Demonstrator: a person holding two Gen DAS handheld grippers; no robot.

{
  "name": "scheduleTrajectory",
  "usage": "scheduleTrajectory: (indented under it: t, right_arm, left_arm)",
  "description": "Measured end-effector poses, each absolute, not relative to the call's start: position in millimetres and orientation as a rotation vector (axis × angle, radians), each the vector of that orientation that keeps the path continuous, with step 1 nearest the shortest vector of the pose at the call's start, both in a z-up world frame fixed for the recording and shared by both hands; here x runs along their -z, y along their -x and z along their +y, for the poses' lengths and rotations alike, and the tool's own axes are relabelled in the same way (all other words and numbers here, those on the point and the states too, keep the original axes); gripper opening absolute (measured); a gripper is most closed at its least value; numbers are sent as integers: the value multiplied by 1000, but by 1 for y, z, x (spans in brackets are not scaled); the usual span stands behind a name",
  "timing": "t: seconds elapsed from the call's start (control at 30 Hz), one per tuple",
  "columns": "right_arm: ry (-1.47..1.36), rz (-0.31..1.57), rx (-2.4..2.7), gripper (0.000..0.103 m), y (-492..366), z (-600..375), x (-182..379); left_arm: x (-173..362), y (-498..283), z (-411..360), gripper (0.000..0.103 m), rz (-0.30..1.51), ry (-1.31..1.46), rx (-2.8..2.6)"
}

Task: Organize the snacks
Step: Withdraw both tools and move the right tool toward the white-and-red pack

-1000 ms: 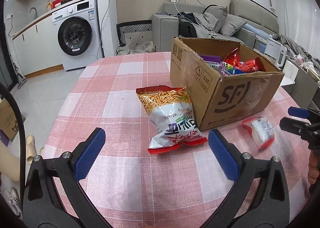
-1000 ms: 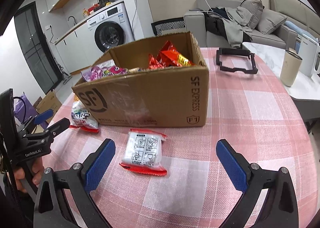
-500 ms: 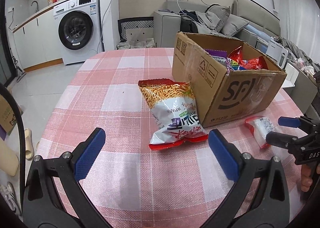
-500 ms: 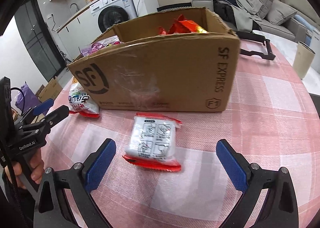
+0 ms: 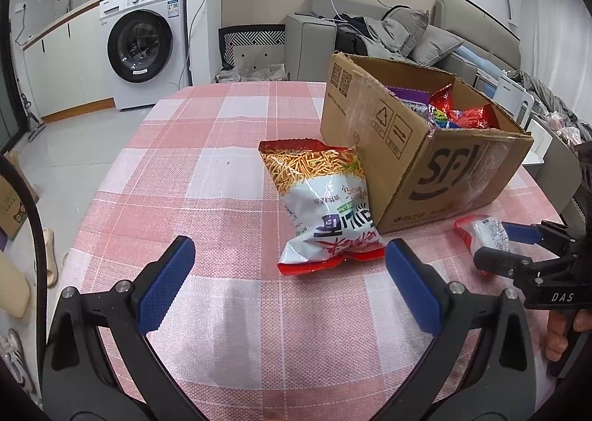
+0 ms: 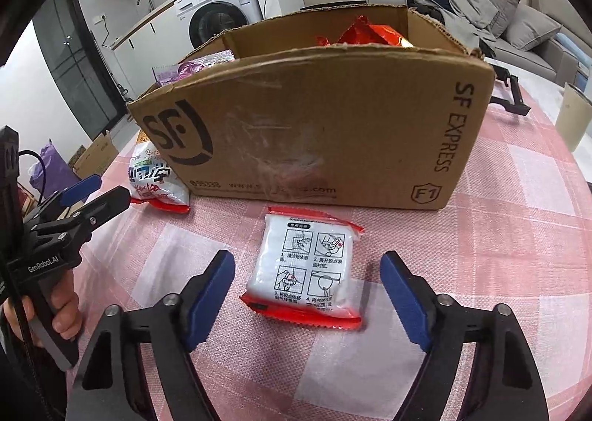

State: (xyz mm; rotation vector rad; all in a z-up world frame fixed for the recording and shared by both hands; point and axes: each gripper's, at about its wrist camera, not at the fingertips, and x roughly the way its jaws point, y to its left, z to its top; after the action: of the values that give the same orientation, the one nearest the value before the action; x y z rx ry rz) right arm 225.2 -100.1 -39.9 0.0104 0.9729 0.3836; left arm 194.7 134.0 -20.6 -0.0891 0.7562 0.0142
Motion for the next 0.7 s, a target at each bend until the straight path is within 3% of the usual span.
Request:
scheduleTrajectory:
  t: [0.2,0.37,0.7]
  right_arm:
    - [4,960,-431,72,-220,-95,42]
    - [4,947,-443,56,-215,-93,44]
    - [-44,949,-454,52,-219,-104,45]
  left_arm:
    - [21,-204,136,102,746,96,-22]
    - [25,-218,134,102,768,93,-8]
    - [39,-247,134,102,837,103,36]
